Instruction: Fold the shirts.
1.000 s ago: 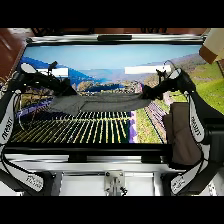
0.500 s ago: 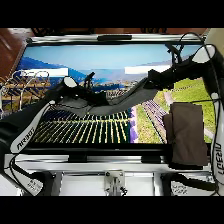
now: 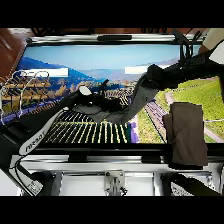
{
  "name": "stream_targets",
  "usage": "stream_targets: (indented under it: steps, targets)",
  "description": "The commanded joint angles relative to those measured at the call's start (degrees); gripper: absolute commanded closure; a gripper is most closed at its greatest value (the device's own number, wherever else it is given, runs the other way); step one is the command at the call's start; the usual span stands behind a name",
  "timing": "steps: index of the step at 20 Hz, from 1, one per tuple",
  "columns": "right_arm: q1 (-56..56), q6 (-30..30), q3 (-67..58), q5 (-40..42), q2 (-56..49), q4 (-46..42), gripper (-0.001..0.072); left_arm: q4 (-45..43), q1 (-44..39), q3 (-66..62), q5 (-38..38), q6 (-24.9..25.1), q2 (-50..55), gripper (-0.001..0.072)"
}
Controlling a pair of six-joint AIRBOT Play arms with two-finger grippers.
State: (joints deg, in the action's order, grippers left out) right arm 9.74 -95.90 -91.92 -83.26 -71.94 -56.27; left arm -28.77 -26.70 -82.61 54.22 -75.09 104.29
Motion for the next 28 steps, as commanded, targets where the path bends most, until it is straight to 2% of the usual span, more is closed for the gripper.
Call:
stream_targets:
  steps: [1, 4, 9, 10, 11, 12, 14, 17, 20, 22, 23, 24, 25, 28]
  targets:
    - [5.2, -0.9, 0.0, 8.2, -0.9, -0.1, 0.0648, -8.5, 8.9, 0.0, 5.9, 0.1, -6.5, 0.0678]
    - [11.9, -0.7, 0.0, 16.7, -6.0, 0.2, 0.0648, -15.3, 20.0, 0.0, 10.4, -1.4, -16.0, 0.0678]
    - [22.8, 1.6, 0.0, 35.1, -19.2, 5.9, 0.0646, -15.9, 35.8, 0.1, 16.0, -1.7, -29.3, 0.0677]
    - [24.3, 1.6, 0.0, 38.2, -22.2, 7.3, 0.057, -15.9, 37.5, 0.1, 17.3, -1.7, -31.1, 0.0677]
    - [25.6, 1.6, 0.0, 40.4, -25.3, 10.7, 0.0336, -15.9, 38.6, 0.1, 18.4, -1.7, -32.4, 0.0677]
    - [26.4, 2.1, 0.0, 41.2, -27.8, 14.9, 0.0242, -15.9, 39.1, 0.2, 19.4, -1.7, -33.5, 0.0677]
    - [26.2, 5.1, 0.0, 38.7, -30.6, 20.0, 0.0242, -16.0, 39.1, 0.4, 20.7, -1.7, -34.7, 0.0677]
    - [21.1, 4.9, 0.0, 30.8, -28.5, 13.7, 0.0238, -16.2, 38.6, 0.7, 21.3, -1.5, -34.8, 0.0677]
    - [13.0, 1.3, 0.0, 19.3, -23.5, -1.2, 0.0238, -16.5, 38.5, 2.5, 21.3, -1.0, -34.8, 0.0677]
    - [7.9, -1.0, 0.2, 5.5, -22.0, -16.7, 0.0237, -16.5, 38.5, 4.1, 21.3, -0.4, -34.8, 0.0677]
    - [6.0, -0.6, 1.5, 0.2, -22.0, -20.7, 0.0235, -16.5, 38.5, 4.8, 21.2, -0.4, -34.8, 0.0677]
    - [4.3, -0.1, 4.1, -2.4, -22.0, -21.0, 0.0085, -16.5, 38.5, 5.4, 21.2, -0.3, -34.8, 0.0676]
    - [2.9, 0.0, 7.8, -2.2, -22.0, -18.2, 0.0031, -16.5, 38.5, 5.8, 21.1, -0.3, -34.8, 0.0677]
    - [2.3, 0.1, 18.3, 9.7, -22.1, -5.7, 0.0031, -16.5, 38.4, 6.8, 20.3, 0.0, -34.8, 0.0676]
